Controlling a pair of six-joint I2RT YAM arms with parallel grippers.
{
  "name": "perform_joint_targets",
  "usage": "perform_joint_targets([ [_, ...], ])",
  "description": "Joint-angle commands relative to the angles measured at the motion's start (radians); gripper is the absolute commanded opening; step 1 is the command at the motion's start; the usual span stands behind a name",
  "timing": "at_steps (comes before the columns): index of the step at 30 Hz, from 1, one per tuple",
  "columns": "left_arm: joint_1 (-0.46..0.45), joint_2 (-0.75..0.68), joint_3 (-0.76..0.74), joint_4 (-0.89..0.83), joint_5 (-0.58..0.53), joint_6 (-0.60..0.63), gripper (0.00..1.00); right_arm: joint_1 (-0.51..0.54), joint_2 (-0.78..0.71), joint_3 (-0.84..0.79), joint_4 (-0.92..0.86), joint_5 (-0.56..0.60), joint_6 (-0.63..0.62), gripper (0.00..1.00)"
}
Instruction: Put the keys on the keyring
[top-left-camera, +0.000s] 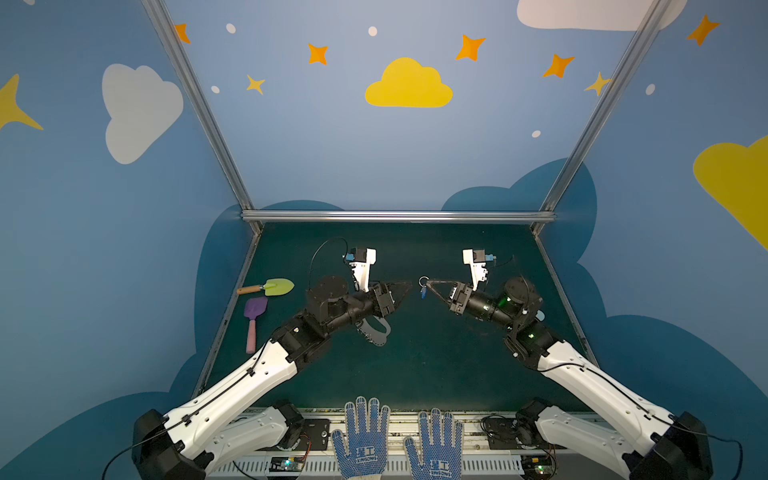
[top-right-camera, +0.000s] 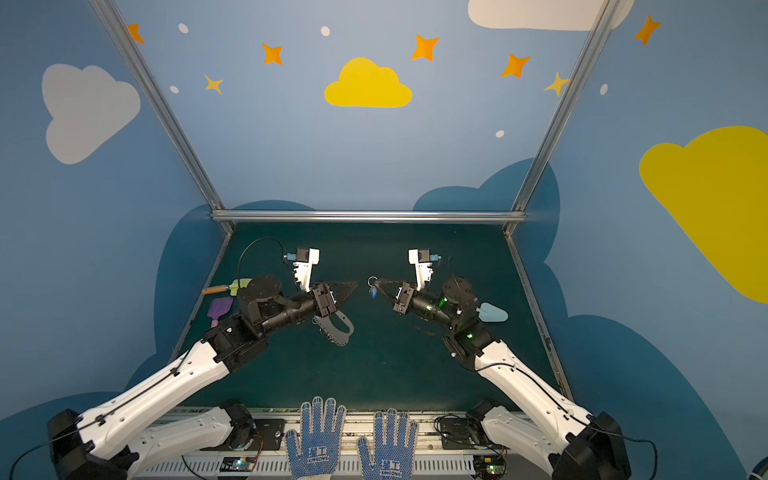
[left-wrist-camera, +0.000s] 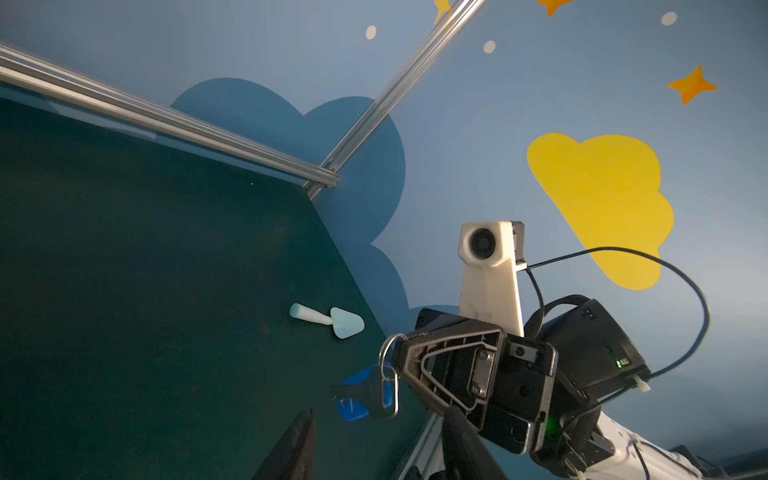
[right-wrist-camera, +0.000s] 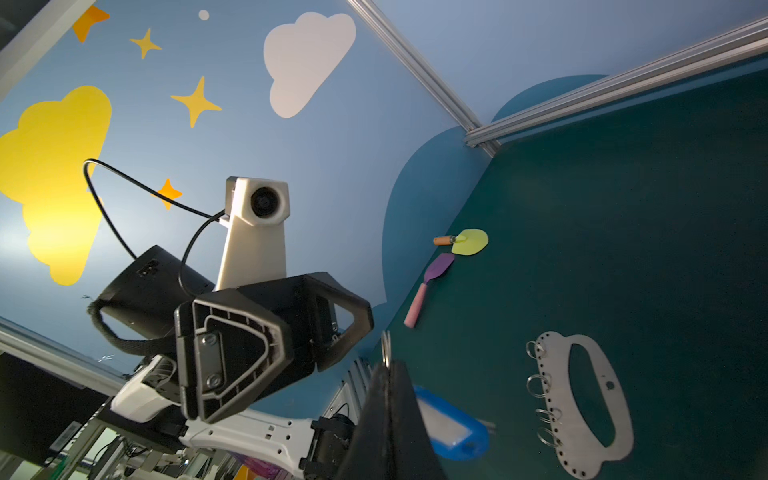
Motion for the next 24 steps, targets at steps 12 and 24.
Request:
perform_joint_targets([
  [12, 0.070, 0.086, 0.053, -0.001, 0.174, -0.077, 0.49, -0.182, 0.023, -0.012, 0.232, -0.453, 0.074, 0.00],
  [24, 0.170, 0.092, -0.027, 0.272, 0.370, -0.237, 0.55, -0.187, 0.176, -0.003, 0.586, -0.586, 0.305, 0.00],
])
